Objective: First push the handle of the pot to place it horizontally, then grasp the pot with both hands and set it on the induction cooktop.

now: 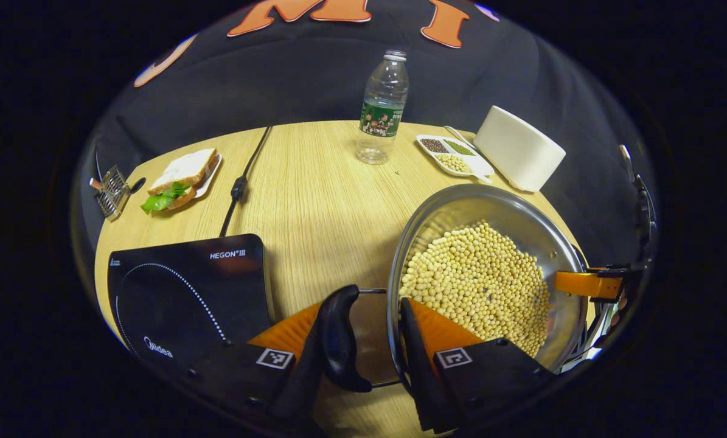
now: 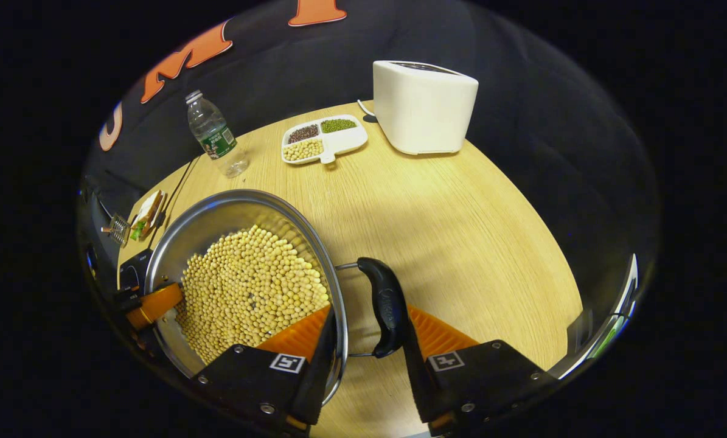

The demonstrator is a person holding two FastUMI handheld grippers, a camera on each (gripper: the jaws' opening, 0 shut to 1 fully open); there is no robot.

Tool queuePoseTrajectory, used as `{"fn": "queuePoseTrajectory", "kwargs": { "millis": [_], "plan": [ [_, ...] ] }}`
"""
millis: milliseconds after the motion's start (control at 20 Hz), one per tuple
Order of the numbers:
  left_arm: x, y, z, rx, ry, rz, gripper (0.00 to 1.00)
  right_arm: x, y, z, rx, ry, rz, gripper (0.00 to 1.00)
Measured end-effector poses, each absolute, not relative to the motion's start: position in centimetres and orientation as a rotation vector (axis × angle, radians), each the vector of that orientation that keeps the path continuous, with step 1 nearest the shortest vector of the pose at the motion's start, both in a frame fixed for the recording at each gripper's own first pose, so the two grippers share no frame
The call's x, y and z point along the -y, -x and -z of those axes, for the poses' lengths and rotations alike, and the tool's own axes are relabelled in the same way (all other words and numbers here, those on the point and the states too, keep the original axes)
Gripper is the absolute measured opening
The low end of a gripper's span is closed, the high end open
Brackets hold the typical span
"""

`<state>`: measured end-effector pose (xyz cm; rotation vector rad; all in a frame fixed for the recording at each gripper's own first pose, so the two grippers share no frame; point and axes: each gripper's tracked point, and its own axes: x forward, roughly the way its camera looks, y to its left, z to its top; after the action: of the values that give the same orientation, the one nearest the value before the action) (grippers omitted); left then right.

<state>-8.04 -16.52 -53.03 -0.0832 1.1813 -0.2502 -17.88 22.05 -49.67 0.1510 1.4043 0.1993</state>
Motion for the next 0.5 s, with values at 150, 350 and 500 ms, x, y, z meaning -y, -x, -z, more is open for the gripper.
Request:
{"fn": "queuePoseTrajectory", "kwargs": {
  "millis": [150, 350, 500],
  "plan": [
    [15.9, 7.1, 52.0, -1.150, 0.073, 0.195, 0.68, -22.9, 18.0, 49.8, -1.421, -0.168, -0.225, 0.58],
    [14.6, 7.2, 49.7, -1.115, 0.039, 0.151, 0.67, -23.1, 16.4, 49.8, -1.392, -0.174, -0.273, 0.48],
    [13.3, 7.6, 48.8, -1.105, 0.059, 0.108, 0.67, -23.1, 16.7, 50.1, -1.379, -0.155, -0.312, 0.48]
  ]
}}
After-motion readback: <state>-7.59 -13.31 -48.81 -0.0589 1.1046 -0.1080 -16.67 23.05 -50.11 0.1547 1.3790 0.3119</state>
